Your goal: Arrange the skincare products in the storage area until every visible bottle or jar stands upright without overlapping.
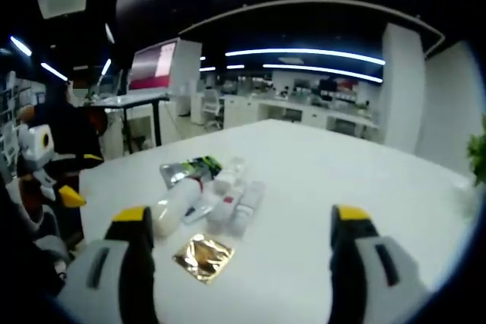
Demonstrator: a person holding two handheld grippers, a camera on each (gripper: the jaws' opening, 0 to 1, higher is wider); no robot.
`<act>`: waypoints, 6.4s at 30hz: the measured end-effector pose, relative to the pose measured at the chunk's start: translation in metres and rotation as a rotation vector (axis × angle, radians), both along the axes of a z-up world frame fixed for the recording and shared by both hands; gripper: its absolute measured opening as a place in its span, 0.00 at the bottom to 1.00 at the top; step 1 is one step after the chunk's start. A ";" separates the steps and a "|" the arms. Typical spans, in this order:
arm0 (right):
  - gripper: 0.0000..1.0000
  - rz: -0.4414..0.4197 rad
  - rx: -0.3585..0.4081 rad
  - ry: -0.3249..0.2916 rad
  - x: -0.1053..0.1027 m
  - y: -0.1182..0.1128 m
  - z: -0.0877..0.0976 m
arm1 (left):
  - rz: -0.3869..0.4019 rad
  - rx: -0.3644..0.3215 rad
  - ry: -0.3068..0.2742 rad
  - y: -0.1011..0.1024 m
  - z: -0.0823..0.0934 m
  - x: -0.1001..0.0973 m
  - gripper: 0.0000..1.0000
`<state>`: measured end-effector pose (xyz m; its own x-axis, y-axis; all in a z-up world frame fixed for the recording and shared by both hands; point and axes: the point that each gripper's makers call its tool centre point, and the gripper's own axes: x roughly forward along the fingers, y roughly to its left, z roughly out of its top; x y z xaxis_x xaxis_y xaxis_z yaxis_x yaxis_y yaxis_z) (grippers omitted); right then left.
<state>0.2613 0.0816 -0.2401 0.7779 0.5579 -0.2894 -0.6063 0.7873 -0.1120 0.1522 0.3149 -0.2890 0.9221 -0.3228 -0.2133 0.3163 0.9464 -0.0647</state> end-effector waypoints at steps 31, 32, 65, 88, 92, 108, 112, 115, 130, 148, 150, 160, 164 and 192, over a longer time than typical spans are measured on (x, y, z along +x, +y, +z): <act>0.96 0.020 -0.043 0.027 0.037 0.025 -0.008 | -0.052 0.039 0.033 0.008 -0.005 0.027 0.92; 0.96 0.023 -0.043 0.029 0.038 0.026 -0.008 | -0.051 0.040 0.031 0.009 -0.005 0.028 0.92; 0.92 0.069 0.036 0.073 0.070 0.051 0.004 | -0.018 0.043 0.015 0.014 0.006 0.044 0.92; 0.85 0.112 0.008 0.126 0.067 0.062 -0.003 | -0.046 -0.001 0.006 -0.004 0.010 0.038 0.92; 0.85 0.139 0.006 0.126 0.063 0.072 0.000 | -0.046 0.005 0.011 -0.004 0.008 0.037 0.92; 0.76 0.229 -0.115 0.201 0.053 0.109 -0.026 | -0.048 0.015 0.044 -0.007 -0.003 0.037 0.98; 0.74 0.247 -0.129 0.220 0.053 0.119 -0.032 | -0.061 -0.010 0.048 -0.009 -0.003 0.039 0.99; 0.73 0.258 -0.134 0.224 0.054 0.126 -0.034 | -0.065 -0.020 0.046 -0.009 -0.002 0.041 0.99; 0.65 0.319 -0.144 0.275 0.051 0.152 -0.049 | -0.069 -0.004 0.043 -0.006 -0.009 0.042 0.98; 0.54 0.291 -0.142 0.333 0.059 0.172 -0.069 | -0.021 -0.027 0.074 0.017 -0.017 0.041 0.95; 0.54 0.296 -0.148 0.337 0.060 0.174 -0.070 | -0.017 -0.027 0.072 0.019 -0.017 0.041 0.95; 0.51 0.301 -0.168 0.348 0.063 0.178 -0.079 | -0.021 -0.032 0.069 0.022 -0.018 0.038 0.94; 0.49 0.299 -0.181 0.348 0.066 0.178 -0.081 | -0.022 -0.038 0.063 0.022 -0.017 0.038 0.94; 0.44 0.271 -0.251 0.373 0.080 0.188 -0.092 | -0.134 -0.090 0.076 0.002 -0.016 0.051 0.99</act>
